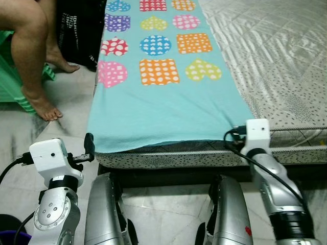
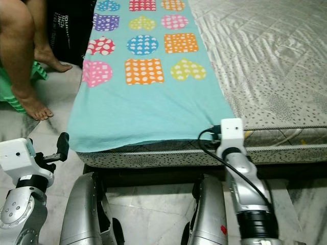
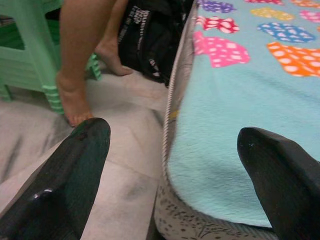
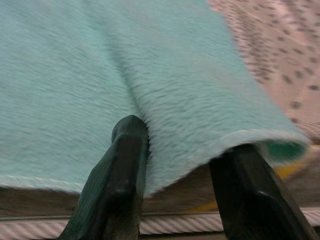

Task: Clean up the room

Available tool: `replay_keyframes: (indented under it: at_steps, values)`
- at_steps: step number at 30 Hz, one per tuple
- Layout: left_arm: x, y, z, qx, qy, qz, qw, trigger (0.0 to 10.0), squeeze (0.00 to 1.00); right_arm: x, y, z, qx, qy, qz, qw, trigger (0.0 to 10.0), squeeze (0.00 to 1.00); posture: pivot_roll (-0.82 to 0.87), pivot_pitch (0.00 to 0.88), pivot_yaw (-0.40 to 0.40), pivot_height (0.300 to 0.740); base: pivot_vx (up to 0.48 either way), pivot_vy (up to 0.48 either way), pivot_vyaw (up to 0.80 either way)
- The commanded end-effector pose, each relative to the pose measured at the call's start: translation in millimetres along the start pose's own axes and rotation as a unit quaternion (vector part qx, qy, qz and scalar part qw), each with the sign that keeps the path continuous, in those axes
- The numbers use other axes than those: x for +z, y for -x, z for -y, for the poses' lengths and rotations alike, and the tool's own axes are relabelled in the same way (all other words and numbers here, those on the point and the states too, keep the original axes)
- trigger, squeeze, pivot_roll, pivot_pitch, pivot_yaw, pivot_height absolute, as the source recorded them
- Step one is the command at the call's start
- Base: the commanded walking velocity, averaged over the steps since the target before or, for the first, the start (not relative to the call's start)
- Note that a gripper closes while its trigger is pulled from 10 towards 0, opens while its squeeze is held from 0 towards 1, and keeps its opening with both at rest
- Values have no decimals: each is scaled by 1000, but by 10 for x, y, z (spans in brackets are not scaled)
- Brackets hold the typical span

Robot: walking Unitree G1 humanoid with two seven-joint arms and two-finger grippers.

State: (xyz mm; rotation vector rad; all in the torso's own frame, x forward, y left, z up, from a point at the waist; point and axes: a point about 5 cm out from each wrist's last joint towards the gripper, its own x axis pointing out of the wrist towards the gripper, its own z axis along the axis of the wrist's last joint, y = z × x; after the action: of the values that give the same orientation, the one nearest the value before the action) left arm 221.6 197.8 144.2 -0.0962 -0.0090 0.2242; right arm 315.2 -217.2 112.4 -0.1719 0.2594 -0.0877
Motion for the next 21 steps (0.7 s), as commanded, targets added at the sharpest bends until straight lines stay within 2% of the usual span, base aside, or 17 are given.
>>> replay_keyframes:
  at_steps: [1,7,10,16,17,18,20,21]
  values:
    - [-25,10,-44,6,-3,-8,1000,10000,0,-235,65,189,-39,8,-54,998,10000,0,-35,166,14,448,0,0,0]
    - [-41,12,-62,8,-4,-13,1000,10000,0,-390,289,255,-38,15,-78,996,10000,0,-49,165,16,448,0,0,0]
    - [-48,8,-64,6,-5,-15,1000,10000,0,-509,470,262,-32,7,-95,995,10000,0,-58,164,18,448,0,0,0]
    - [-64,-13,-54,2,-2,-19,1000,10000,0,-609,738,170,-5,-20,-105,994,10000,0,-86,163,27,448,0,0,0]
    - [-68,-23,-46,0,-1,-19,1000,10000,0,-613,768,167,-5,-22,-104,994,10000,365,-86,163,27,448,0,0,0]
    - [-70,-44,-28,-3,2,-18,1000,10000,0,-582,791,169,-8,-24,-95,995,10000,1000,-99,157,32,448,0,0,0]
    - [-68,-53,-19,-4,3,-17,1000,10000,0,-558,790,171,-10,-25,-88,996,10000,1000,-99,157,32,448,0,0,0]
    - [-57,-68,9,-9,4,-12,1000,10000,0,-471,760,174,-12,-27,-63,998,10000,1000,-99,157,32,448,0,0,0]
